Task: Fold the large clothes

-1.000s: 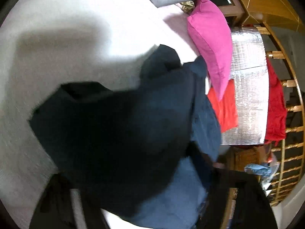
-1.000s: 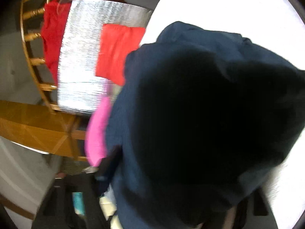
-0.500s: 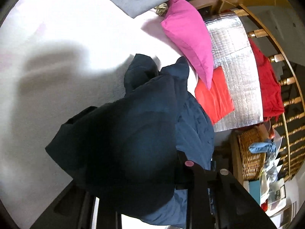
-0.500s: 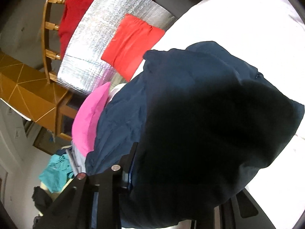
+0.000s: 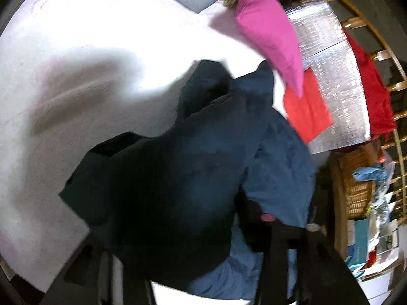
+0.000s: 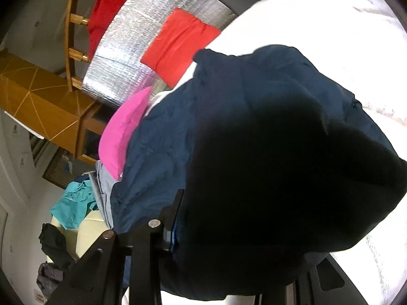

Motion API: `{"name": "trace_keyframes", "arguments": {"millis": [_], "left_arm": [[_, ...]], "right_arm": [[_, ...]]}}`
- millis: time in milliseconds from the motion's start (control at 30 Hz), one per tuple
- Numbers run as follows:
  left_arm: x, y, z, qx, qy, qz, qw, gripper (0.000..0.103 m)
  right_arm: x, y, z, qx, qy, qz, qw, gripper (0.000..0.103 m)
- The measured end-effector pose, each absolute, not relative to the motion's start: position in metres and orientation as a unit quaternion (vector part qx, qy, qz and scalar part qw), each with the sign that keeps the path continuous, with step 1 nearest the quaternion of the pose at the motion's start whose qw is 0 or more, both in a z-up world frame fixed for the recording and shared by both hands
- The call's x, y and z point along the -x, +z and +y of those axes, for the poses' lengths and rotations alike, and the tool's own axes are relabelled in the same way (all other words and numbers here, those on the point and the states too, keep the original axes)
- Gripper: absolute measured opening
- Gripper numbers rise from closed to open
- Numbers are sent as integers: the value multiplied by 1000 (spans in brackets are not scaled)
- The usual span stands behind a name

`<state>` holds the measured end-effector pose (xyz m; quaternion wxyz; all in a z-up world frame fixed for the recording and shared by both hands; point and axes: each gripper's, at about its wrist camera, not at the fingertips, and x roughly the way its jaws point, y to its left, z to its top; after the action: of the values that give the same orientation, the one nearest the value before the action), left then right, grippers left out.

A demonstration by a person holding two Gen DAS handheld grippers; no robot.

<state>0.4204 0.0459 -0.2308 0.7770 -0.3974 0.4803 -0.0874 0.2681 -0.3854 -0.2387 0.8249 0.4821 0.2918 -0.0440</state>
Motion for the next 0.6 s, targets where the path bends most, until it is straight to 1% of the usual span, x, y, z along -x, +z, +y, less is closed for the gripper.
{"name": "trace_keyframes", "arguments": {"millis": [33,100,133,267,400,467,500,533,567,600], "left_arm": [[-419,-230,48,392,-87,485,777,61],[-412,-226,53,383,-83,489,779,65],[-406,-221,57,371,-78,488,786,66],[-373,-201,67,314,-68,473,820,66],[-350,-159,68,229,-18,408,884,68],[-344,-135,55,179,-1,362,915,73],[-343,-128,50,159,1,350,923,78],[-344,-122,38,128,3,339,932,79],[-346,-120,27,101,3,335,937,79],[-349,-121,14,72,1,336,939,79]], "right_arm": [[-270,-241,-389,-492,-45,296,818,44],[-267,-243,-394,-506,-47,309,804,61],[-264,-242,-396,-513,-50,315,797,65],[-245,-237,-404,-522,-56,351,775,72],[-215,-209,-407,-468,-52,379,797,73],[-205,-188,-407,-425,-47,374,823,73],[-204,-179,-406,-404,-50,369,836,73],[-204,-166,-404,-374,-61,359,853,73],[-207,-156,-401,-349,-70,349,867,71],[-209,-148,-400,-326,-74,338,880,65]]}}
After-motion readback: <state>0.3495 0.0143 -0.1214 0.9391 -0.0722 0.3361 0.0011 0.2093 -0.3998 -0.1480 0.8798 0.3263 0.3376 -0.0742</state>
